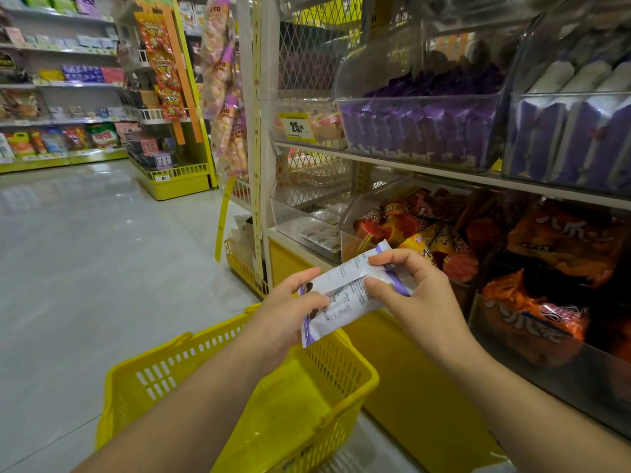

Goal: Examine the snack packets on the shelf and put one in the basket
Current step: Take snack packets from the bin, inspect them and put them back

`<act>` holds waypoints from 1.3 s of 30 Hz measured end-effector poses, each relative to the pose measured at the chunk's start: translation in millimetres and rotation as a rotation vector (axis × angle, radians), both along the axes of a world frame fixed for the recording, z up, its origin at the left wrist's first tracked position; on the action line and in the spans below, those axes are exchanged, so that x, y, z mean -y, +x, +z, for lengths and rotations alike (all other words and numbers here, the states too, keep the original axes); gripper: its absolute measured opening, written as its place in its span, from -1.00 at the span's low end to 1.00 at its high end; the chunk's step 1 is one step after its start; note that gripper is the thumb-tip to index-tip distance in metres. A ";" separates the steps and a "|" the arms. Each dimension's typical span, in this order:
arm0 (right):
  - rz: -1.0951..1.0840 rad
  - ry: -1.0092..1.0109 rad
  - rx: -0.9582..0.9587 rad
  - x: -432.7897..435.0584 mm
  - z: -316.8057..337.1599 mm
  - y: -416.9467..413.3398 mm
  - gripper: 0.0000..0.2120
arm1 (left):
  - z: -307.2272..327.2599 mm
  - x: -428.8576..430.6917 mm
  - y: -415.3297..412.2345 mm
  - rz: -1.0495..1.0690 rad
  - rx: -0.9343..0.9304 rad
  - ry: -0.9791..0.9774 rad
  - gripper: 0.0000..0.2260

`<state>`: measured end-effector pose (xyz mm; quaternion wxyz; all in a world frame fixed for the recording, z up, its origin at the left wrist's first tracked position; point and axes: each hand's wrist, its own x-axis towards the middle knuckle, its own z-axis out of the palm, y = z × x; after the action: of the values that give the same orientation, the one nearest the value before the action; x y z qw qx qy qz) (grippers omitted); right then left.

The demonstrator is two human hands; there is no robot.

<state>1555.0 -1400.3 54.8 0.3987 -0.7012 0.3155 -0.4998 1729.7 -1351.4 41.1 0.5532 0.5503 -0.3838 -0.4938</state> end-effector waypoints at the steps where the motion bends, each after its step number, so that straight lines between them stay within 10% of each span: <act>1: -0.001 -0.008 0.000 -0.2 0.5 -0.3 -0.82 | -1.4 0.5 1.0 0.004 0.124 -0.010 -0.69; 13: -0.064 0.057 -0.077 4.5 2.9 -2.9 -0.67 | -7.4 1.0 11.5 -0.046 0.521 -0.092 -0.87; 23: 0.126 0.103 -0.126 -7.8 5.5 3.7 -0.52 | 1.5 1.1 -1.5 -0.079 0.675 -0.041 -0.56; 27: 0.183 0.138 -0.128 -10.2 7.7 3.6 -0.49 | 4.4 1.1 -4.4 -0.156 0.663 -0.003 -0.22; 39: 0.099 0.104 -0.060 -4.3 10.2 -3.2 -0.63 | 7.3 0.8 -8.1 -0.331 0.365 0.118 -0.61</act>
<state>1551.8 -1396.1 65.0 0.4493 -0.7089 0.3177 -0.4412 1721.6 -1352.1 48.3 0.3533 0.5914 -0.5327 -0.4915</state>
